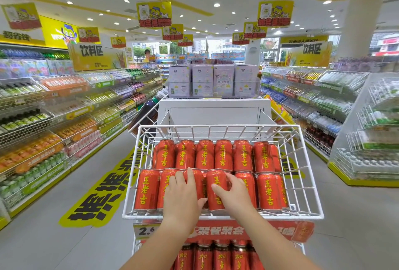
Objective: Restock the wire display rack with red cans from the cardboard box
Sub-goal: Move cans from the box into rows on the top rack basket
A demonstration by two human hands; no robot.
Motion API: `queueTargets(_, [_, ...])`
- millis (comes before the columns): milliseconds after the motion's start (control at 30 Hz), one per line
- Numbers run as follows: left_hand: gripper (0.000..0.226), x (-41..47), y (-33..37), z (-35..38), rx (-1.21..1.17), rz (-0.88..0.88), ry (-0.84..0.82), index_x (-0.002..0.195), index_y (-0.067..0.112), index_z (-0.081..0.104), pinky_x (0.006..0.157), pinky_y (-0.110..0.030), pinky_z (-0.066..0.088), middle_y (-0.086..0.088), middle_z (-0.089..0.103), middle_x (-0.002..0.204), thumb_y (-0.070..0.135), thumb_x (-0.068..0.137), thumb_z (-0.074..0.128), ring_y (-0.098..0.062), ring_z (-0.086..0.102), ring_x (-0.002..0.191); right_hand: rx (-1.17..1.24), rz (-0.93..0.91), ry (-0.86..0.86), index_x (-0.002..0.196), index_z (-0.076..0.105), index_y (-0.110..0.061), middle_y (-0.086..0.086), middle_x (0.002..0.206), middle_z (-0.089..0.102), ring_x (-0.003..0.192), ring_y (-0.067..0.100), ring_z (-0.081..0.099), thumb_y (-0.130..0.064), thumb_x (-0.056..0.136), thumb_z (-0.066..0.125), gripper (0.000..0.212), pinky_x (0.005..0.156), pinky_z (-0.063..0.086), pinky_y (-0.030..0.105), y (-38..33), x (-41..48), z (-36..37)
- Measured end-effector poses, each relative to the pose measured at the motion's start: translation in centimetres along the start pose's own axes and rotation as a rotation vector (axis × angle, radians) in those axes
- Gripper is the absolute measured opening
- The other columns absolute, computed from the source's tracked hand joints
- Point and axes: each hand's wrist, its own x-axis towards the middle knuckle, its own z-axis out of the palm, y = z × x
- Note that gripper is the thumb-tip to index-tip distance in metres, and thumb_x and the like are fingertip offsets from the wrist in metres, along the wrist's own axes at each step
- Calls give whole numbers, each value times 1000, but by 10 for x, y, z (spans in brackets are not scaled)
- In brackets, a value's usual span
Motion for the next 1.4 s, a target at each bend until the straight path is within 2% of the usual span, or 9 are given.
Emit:
queueTargets(200, [96,6,-9,10,27,51,26,162,14,7,112,-36,35,-13,31,155,71,94,44,-28,34,139,-9,-20,51,153,36,-23,2,159,29,143,22,37,-49,91,64,73,114,39,44,-3,-1,12])
queueTargets(400, [102,3,-19,19,12,88,11,162,11,19,109,-48,38,-16,39,156,65,81,48,-33,42,139,-76,-18,57,155,34,-19,1,157,33,143,22,37,-49,93,60,73,114,39,44,2,-2,12])
queueTargets(500, [100,3,-21,18,9,74,9,157,9,33,99,-53,47,-17,53,145,64,76,48,-34,54,129,-77,-16,42,155,34,-18,3,157,33,143,22,37,-50,92,61,76,115,38,45,0,-2,11])
queueTargets(667, [99,-4,-19,12,51,59,-64,162,17,-9,116,-50,22,-7,12,167,67,93,42,-29,13,152,-156,-14,30,149,41,-16,3,140,44,126,20,48,-46,95,58,64,104,43,33,-6,-8,9])
queueTargets(767, [100,-7,-14,7,35,43,-58,161,16,-11,117,-49,22,-5,11,166,66,94,44,-26,11,153,-222,1,9,141,49,-17,4,129,48,115,22,55,-47,93,58,58,96,48,34,-14,-8,7])
queueTargets(1000, [92,-20,-29,7,57,111,-97,162,10,3,122,-51,14,-9,4,170,68,96,32,-27,3,156,-516,15,-41,140,46,-16,8,136,47,127,30,47,-60,90,53,67,106,44,46,-28,-15,-4])
queueTargets(1167, [98,-38,-45,5,83,164,-61,161,12,19,119,-57,20,-15,19,167,72,84,17,-35,17,154,-726,-119,-12,152,28,-14,9,151,36,139,29,35,-63,91,47,79,113,36,45,-31,-42,-7])
queueTargets(1333, [93,-57,-66,8,29,280,-73,142,8,58,100,-69,45,-20,57,144,74,77,46,-43,51,135,-933,-240,13,160,11,-17,11,167,12,153,30,10,-71,89,29,91,124,13,47,-23,-84,-2])
queueTargets(1400, [93,-66,-73,15,4,327,-50,140,8,60,99,-70,45,-20,59,142,75,76,50,-43,53,133,-985,-264,14,160,10,-19,11,167,9,154,30,7,-73,87,23,92,125,10,47,-15,-101,4])
